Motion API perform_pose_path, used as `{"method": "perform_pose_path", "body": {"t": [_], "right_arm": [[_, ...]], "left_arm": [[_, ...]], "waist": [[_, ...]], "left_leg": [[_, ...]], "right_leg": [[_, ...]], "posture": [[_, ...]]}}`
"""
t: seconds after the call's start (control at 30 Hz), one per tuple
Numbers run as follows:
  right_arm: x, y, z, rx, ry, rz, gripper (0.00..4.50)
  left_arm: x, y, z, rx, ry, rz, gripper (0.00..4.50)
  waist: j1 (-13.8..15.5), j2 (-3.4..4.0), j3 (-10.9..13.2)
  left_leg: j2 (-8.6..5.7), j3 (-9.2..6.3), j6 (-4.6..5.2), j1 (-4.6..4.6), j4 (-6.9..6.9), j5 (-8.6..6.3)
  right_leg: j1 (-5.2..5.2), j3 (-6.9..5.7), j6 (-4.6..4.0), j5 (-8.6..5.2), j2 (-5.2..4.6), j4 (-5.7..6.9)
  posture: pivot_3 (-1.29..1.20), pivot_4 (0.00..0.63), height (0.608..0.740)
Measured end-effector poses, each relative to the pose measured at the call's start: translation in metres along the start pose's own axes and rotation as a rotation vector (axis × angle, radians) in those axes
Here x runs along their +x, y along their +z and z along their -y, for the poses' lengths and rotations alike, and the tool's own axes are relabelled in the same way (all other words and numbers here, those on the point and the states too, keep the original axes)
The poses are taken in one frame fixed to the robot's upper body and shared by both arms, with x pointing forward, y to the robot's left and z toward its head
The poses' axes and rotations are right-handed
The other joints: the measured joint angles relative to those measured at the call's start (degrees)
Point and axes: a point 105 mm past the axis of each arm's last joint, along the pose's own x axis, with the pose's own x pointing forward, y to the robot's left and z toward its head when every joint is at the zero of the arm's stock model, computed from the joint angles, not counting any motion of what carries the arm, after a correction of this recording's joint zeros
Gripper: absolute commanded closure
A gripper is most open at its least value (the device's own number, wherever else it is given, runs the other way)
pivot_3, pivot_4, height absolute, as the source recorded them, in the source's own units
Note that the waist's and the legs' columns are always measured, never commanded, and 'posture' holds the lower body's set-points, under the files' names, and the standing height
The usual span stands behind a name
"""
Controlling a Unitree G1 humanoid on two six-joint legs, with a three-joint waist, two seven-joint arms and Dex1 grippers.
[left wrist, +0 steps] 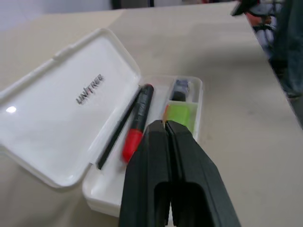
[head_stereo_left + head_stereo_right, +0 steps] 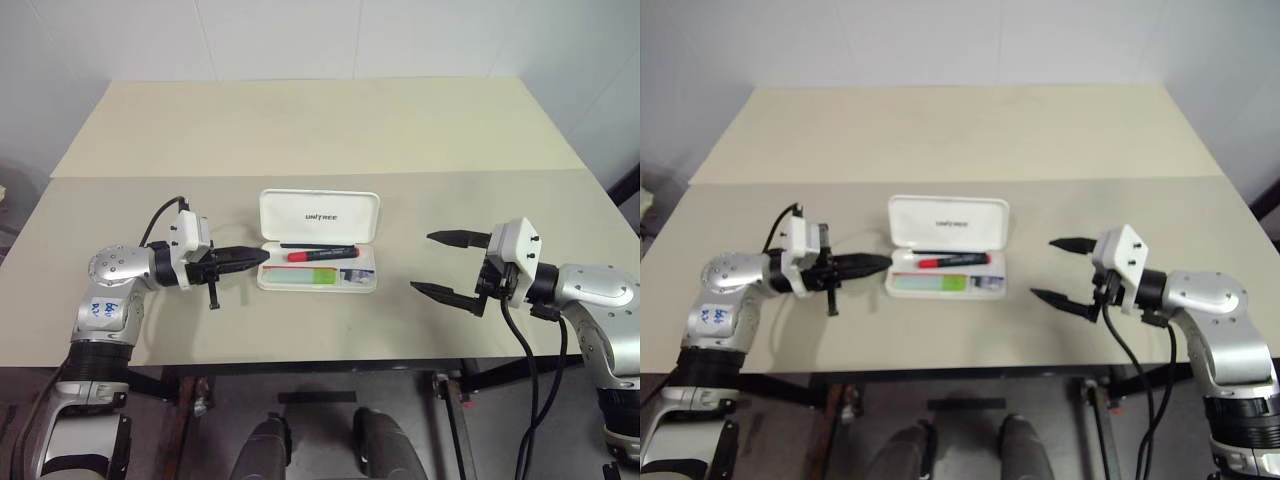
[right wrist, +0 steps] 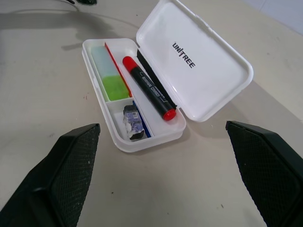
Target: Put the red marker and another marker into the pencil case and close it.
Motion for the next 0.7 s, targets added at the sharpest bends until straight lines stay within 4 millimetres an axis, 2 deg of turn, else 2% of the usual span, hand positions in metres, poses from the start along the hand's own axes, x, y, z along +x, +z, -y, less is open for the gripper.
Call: {"method": "perform_pose_path", "body": {"t": [0.13, 0.27, 0.33, 0.47, 0.6, 0.7], "right_arm": [[0.001, 0.002, 0.000, -0.007, -0.005, 0.004, 0.00], [0.001, 0.002, 0.001, -0.006, -0.016, 0.006, 0.00], [0.001, 0.003, 0.000, -0.009, -0.018, 0.009, 0.00], [0.002, 0.002, -0.004, 0.007, -0.008, 0.008, 0.00], [0.003, 0.003, -0.006, 0.010, -0.003, 0.011, 0.00], [0.003, 0.004, -0.005, 0.010, -0.011, 0.012, 0.00]], "left_arm": [[-0.001, 0.018, -0.029, 0.018, 0.179, 0.077, 4.47], [-0.005, 0.025, -0.049, -0.003, 0.321, 0.126, 4.47], [-0.008, 0.022, -0.060, -0.029, 0.397, 0.117, 4.47], [-0.012, 0.002, -0.083, -0.081, 0.548, 0.024, 4.47], [0.002, -0.017, -0.094, -0.137, 0.596, -0.058, 4.47], [0.021, -0.026, -0.095, -0.199, 0.589, -0.079, 4.47]], "waist": [[0.08, -0.03, 0.01], [-0.02, -0.03, 0.01], [-0.04, -0.04, 0.01], [0.08, -0.04, 0.01], [0.66, -0.09, 0.04], [1.26, -0.10, 0.04]], "left_leg": [[-0.01, 0.00, 0.00, 0.01, 0.02, 0.00], [-0.01, 0.00, 0.00, 0.01, 0.00, 0.00], [-0.01, 0.00, 0.00, 0.01, 0.01, 0.00], [-0.04, 0.00, 0.00, 0.02, 0.04, 0.01], [-0.08, 0.00, 0.02, 0.00, 0.05, 0.02], [-0.09, 0.01, 0.01, -0.01, 0.04, 0.02]], "right_leg": [[0.02, 0.00, 0.03, 0.02, 0.00, 0.00], [0.01, 0.00, 0.04, 0.02, 0.01, 0.00], [0.01, 0.00, 0.04, 0.02, 0.03, 0.01], [0.04, 0.00, 0.08, 0.04, 0.02, 0.02], [0.04, 0.00, 0.12, 0.07, 0.01, -0.02], [0.03, 0.00, 0.13, 0.07, 0.01, -0.03]], "posture": [[0.00, 0.150, 0.740], [0.00, 0.150, 0.740], [0.00, 0.150, 0.740], [0.00, 0.150, 0.740], [0.00, 0.150, 0.740], [0.00, 0.150, 0.740]]}}
